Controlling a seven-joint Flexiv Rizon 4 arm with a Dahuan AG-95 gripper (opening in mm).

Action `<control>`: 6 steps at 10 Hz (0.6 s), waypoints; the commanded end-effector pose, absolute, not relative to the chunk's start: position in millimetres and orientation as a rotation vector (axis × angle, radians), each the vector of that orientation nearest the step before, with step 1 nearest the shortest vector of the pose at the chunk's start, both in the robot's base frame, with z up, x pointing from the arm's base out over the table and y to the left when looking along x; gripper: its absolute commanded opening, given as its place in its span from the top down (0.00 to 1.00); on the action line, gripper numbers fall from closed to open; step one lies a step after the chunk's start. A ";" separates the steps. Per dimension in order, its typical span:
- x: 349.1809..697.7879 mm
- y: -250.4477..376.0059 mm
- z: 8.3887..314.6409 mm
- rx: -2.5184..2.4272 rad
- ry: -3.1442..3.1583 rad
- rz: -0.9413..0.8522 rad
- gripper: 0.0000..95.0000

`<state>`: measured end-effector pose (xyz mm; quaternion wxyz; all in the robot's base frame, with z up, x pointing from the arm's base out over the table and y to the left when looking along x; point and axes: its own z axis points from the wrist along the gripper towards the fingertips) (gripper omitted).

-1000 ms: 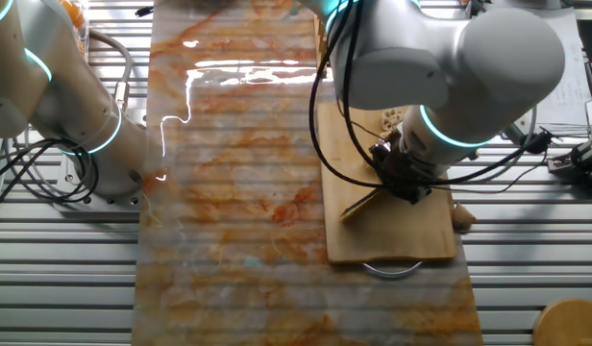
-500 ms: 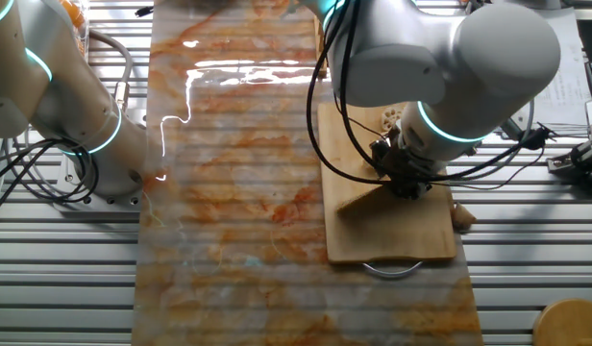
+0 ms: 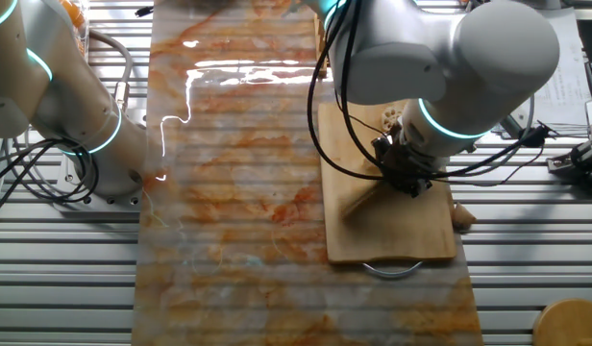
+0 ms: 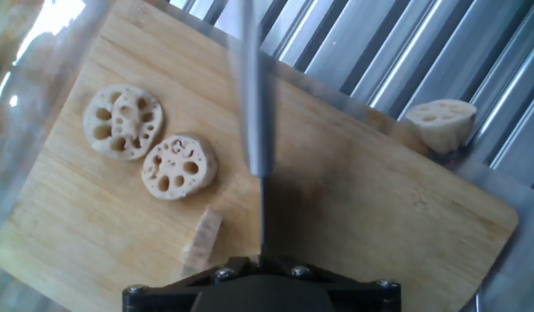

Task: Slice the lotus root

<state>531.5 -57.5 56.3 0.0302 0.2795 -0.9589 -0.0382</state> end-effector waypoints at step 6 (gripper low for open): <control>533.4 -52.6 53.8 0.851 -2.963 -0.103 0.80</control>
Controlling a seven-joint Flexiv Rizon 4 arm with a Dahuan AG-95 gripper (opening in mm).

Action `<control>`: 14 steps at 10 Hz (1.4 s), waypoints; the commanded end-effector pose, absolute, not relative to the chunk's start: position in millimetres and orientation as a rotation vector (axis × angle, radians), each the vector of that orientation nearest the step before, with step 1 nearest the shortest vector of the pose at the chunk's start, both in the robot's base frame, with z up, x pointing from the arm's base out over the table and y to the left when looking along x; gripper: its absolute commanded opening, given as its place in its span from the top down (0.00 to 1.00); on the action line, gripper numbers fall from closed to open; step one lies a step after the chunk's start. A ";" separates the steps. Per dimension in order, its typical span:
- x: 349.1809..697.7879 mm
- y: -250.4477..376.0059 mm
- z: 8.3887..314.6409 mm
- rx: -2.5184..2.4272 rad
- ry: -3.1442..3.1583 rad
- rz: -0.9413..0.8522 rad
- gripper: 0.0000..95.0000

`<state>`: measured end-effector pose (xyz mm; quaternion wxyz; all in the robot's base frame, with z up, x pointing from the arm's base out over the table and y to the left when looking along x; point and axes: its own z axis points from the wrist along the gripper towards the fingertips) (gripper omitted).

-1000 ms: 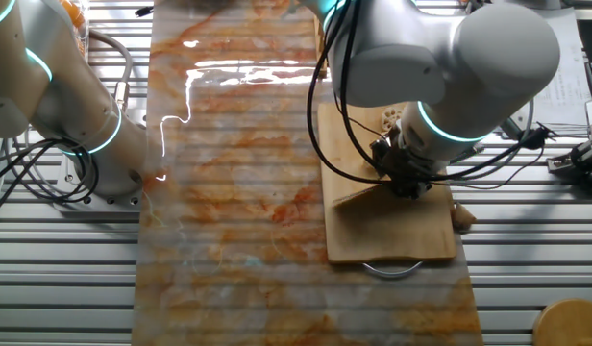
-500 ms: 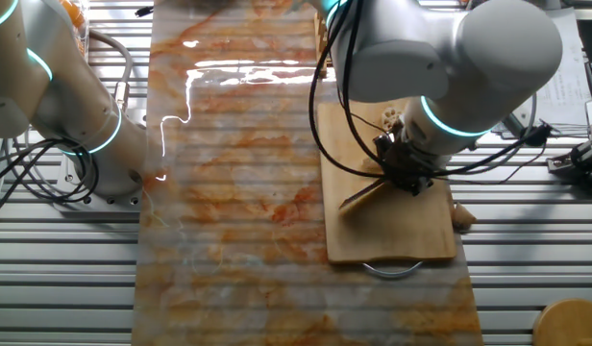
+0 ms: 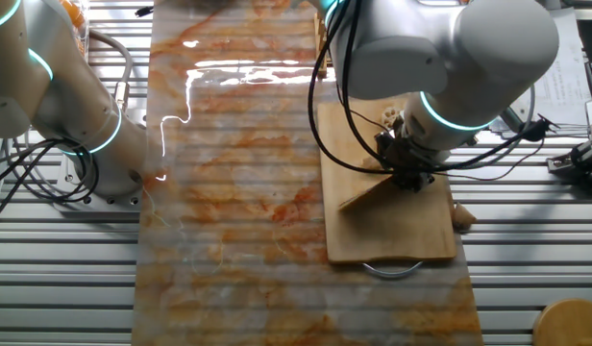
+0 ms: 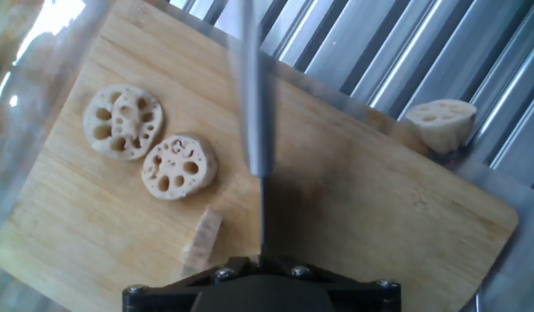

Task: Slice the lotus root

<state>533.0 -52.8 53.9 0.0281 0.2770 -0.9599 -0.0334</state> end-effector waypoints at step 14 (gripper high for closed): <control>545.3 -34.4 50.8 0.741 -2.997 -0.080 1.00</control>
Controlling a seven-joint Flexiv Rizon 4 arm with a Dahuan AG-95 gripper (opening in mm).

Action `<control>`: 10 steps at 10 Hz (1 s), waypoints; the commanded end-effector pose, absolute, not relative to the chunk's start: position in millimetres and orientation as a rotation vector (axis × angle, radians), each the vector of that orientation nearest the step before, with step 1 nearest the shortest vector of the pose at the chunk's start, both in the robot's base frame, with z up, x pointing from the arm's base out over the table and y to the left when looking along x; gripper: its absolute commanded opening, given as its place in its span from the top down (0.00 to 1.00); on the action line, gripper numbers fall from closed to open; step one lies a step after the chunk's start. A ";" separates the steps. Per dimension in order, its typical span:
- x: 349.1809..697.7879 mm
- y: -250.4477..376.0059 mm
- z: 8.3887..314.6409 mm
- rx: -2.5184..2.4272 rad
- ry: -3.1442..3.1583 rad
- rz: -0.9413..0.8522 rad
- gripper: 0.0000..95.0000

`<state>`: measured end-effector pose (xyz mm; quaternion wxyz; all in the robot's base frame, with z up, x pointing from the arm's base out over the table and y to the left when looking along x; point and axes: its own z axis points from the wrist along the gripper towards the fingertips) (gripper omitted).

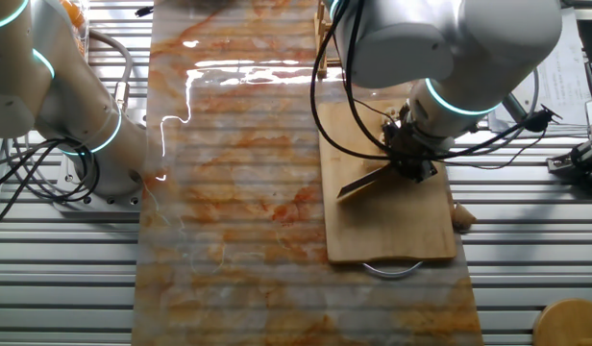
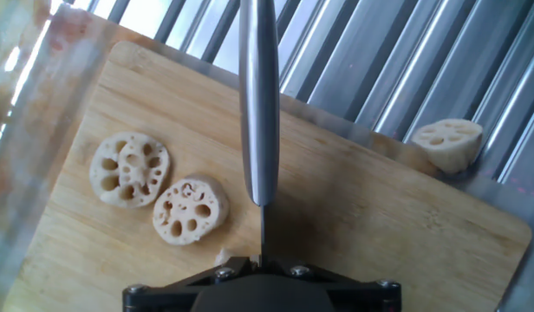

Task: Slice the lotus root

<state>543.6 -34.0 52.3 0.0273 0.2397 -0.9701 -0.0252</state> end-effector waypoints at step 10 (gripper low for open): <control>517.6 -51.5 114.3 0.865 -3.020 0.032 1.00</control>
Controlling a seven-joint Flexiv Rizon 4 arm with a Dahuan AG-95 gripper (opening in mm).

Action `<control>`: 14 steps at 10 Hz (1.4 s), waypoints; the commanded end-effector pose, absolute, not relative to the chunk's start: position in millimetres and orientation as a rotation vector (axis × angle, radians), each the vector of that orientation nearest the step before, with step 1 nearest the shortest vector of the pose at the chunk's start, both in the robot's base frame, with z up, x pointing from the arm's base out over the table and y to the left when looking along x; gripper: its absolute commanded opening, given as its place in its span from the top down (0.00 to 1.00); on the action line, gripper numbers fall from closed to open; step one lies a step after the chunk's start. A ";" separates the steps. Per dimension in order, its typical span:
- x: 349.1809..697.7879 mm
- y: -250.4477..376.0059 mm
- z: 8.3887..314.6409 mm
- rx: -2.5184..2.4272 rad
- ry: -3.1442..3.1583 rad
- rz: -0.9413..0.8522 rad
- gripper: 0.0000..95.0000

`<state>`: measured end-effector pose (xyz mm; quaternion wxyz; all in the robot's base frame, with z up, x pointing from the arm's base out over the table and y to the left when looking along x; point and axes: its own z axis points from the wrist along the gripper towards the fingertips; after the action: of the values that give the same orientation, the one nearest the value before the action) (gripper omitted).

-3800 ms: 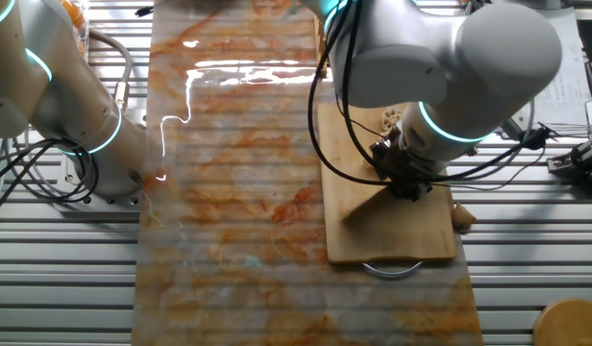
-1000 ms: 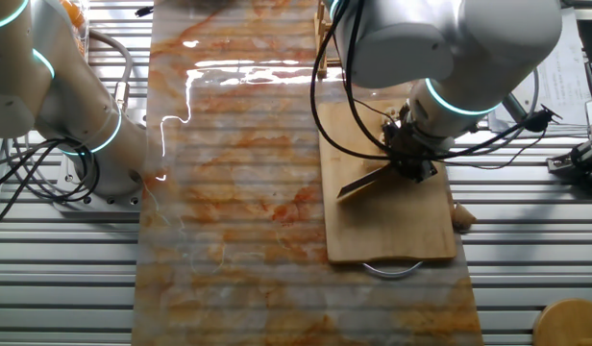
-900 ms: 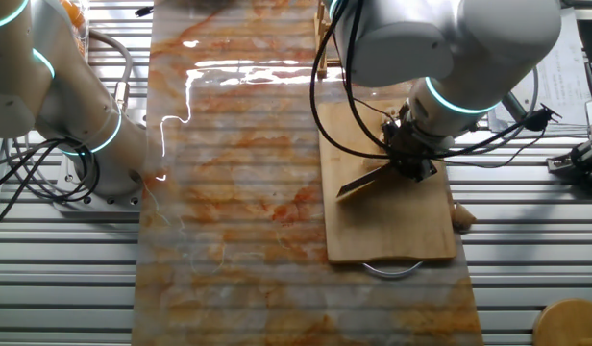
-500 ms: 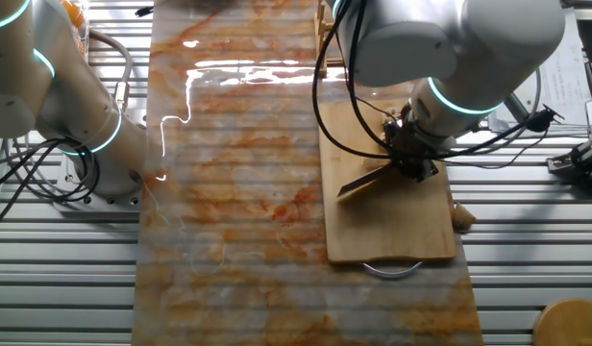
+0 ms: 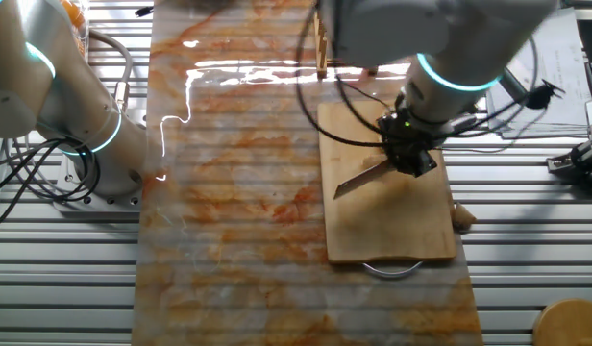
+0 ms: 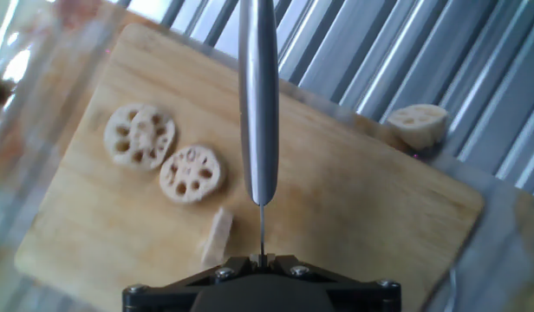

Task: Slice the lotus root

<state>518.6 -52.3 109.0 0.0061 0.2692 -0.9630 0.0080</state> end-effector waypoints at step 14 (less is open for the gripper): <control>482.7 -45.1 144.3 1.178 -2.986 0.085 1.00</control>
<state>484.0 -44.7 144.8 -0.0319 0.3690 -0.9284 0.0305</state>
